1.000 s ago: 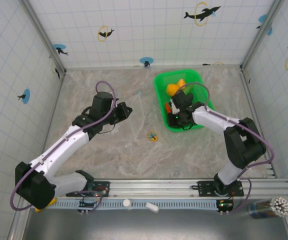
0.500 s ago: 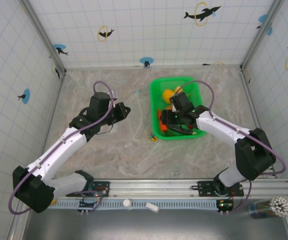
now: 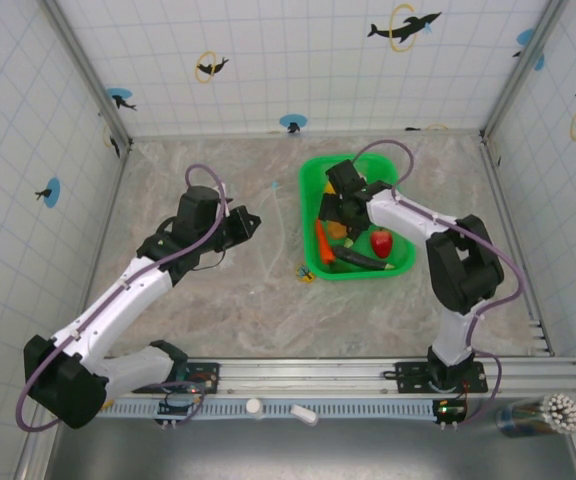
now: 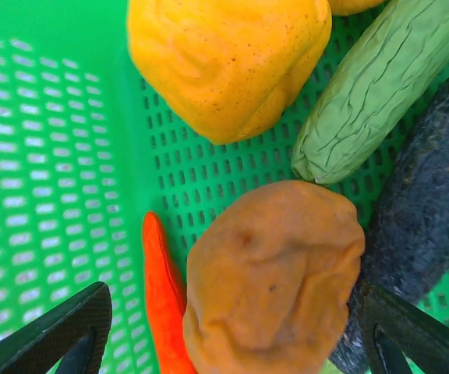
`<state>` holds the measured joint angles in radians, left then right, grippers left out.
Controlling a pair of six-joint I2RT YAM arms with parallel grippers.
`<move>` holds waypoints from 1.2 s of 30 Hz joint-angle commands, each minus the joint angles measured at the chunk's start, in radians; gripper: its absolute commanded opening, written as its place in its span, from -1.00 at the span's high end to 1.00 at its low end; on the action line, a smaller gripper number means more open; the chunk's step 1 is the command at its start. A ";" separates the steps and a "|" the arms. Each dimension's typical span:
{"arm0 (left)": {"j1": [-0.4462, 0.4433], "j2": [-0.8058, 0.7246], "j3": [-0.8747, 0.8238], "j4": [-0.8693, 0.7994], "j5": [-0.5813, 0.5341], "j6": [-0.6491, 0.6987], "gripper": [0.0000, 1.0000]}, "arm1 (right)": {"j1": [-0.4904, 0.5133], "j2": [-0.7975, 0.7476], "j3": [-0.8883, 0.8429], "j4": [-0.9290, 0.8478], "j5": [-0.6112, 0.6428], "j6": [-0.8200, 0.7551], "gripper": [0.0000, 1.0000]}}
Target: Place the food in the zip-top bag and seal the zipper
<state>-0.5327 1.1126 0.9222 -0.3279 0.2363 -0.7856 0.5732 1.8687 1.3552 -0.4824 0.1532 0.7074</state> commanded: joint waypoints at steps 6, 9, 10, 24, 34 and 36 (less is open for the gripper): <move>0.009 -0.017 -0.003 -0.006 0.003 0.025 1.00 | -0.019 0.134 0.107 -0.071 -0.021 0.091 -0.67; 0.008 -0.018 -0.002 -0.009 0.003 0.027 1.00 | -0.029 0.150 0.094 -0.061 -0.044 0.112 -0.67; 0.009 -0.020 -0.002 -0.011 0.002 0.027 1.00 | -0.033 0.152 0.086 -0.051 -0.053 0.117 -0.66; 0.011 -0.007 0.023 -0.012 0.012 0.020 1.00 | -0.036 -0.170 -0.127 0.187 -0.073 -0.016 0.02; 0.019 -0.017 0.040 0.068 0.121 -0.070 1.00 | 0.078 -0.604 -0.486 0.843 -0.271 -0.019 0.11; 0.018 -0.020 0.040 0.096 0.139 -0.096 1.00 | 0.140 -0.603 -0.463 0.898 -0.254 -0.016 0.09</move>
<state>-0.5217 1.1114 0.9318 -0.2955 0.3199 -0.8295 0.6495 1.2705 0.8848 0.2073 -0.0830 0.6876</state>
